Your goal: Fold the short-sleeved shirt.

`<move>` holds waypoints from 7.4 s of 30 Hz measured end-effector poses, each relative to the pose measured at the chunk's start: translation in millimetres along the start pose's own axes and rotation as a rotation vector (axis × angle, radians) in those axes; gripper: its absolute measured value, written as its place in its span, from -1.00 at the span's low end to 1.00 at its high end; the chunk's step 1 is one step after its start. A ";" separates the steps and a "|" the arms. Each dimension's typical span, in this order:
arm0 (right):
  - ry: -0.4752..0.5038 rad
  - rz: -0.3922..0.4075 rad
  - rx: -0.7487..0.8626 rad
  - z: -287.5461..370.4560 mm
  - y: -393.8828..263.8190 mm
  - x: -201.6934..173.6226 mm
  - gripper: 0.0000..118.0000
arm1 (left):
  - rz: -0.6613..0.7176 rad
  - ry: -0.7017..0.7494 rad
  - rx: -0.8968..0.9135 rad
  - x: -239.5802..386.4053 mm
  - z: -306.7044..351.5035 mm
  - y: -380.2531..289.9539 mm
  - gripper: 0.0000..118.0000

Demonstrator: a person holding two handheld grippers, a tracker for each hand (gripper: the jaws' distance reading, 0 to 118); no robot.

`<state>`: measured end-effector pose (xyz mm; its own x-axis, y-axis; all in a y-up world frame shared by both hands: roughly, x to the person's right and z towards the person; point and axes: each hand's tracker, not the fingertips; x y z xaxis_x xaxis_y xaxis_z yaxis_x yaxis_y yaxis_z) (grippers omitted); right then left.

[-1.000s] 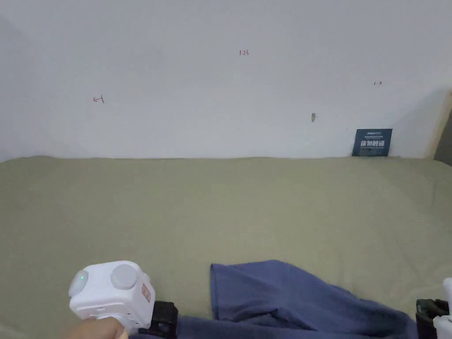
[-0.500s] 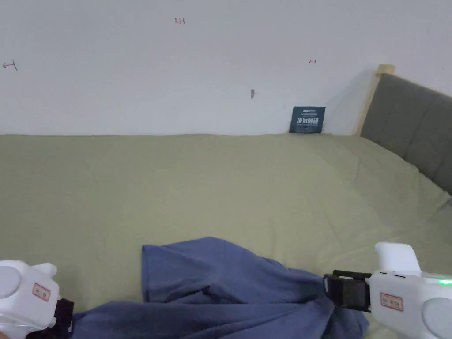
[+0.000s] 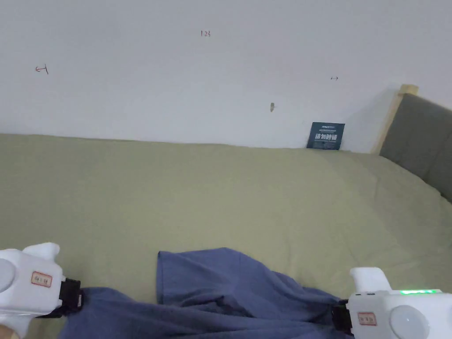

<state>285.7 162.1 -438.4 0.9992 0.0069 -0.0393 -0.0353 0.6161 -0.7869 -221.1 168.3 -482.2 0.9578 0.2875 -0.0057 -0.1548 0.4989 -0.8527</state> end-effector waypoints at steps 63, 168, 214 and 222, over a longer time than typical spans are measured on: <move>0.098 -0.101 0.071 -32.1 13.5 -24.7 -0.89 | 0.119 0.082 0.051 -57.8 54.4 -64.0 -0.96; 0.400 0.536 -0.056 -112.9 222.3 -78.5 -0.91 | 0.108 0.016 -0.059 -60.6 42.6 -106.0 -0.94; 0.058 0.153 0.745 87.1 453.3 -35.3 -0.91 | -0.245 0.371 0.646 58.7 196.9 328.0 -0.94; 0.070 0.183 0.670 87.0 404.1 -29.0 -0.91 | -0.283 0.334 0.567 41.2 170.4 288.9 -0.94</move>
<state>244.1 479.4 -701.7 0.9740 0.1202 -0.1921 -0.1613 0.9631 -0.2156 -267.7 463.6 -639.8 0.9887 -0.1366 -0.0613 0.0958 0.8916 -0.4425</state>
